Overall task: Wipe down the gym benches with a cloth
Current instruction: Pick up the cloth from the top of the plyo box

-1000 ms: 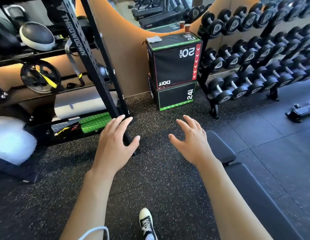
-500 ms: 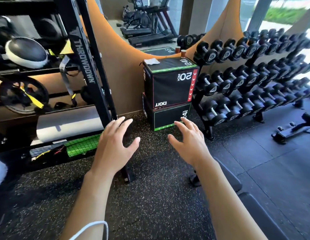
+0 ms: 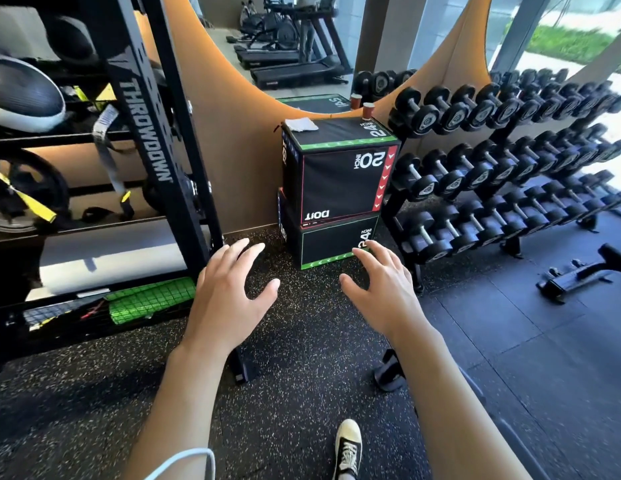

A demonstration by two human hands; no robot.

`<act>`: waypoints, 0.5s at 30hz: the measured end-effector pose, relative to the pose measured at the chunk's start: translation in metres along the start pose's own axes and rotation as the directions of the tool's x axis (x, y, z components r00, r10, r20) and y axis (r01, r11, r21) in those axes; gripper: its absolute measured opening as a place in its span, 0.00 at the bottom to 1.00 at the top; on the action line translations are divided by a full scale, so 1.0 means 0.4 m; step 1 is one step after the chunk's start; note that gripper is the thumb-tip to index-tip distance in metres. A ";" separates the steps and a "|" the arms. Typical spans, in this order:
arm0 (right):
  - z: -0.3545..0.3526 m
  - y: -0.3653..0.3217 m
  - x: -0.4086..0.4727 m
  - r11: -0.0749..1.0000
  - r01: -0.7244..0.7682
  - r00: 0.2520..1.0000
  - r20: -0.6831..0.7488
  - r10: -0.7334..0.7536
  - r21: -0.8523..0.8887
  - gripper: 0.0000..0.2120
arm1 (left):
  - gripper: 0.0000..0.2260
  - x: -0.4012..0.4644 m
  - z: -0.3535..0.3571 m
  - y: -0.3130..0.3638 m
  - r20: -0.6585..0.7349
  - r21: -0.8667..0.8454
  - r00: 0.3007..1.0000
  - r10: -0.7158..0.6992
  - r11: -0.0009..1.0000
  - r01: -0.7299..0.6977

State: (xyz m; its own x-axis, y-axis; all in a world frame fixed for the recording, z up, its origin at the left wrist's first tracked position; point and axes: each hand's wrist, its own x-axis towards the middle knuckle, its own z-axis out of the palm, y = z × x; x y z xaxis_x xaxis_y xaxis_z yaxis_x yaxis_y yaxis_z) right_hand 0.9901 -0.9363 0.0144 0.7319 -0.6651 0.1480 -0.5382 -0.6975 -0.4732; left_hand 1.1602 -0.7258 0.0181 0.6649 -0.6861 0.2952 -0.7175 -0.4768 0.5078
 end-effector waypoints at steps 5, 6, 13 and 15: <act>0.008 0.069 0.146 1.000 0.012 1.000 -0.005 -0.011 0.019 0.31 | 0.29 0.144 0.067 0.014 -0.022 0.043 1.000 -0.013 0.999 0.014; 0.006 0.083 0.183 1.000 0.017 1.000 -0.003 -0.017 0.026 0.31 | 0.29 0.178 0.081 0.022 -0.022 0.047 1.000 -0.021 0.999 0.022; -0.037 0.208 0.442 0.998 0.049 0.999 -0.014 -0.048 0.046 0.31 | 0.28 0.430 0.196 0.108 -0.008 0.100 1.000 -0.030 0.995 0.030; -0.052 0.251 0.498 0.998 0.045 0.999 -0.004 -0.045 0.050 0.31 | 0.28 0.492 0.230 0.138 -0.012 0.116 1.000 -0.027 0.993 0.028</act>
State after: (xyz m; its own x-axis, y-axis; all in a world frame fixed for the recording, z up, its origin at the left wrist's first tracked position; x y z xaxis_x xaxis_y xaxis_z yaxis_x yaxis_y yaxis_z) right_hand 1.0733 -1.1443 0.0145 0.7537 -0.6341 0.1731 -0.4829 -0.7128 -0.5087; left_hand 1.2321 -0.9376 0.0297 0.6864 -0.6664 0.2912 -0.7177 -0.5564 0.4186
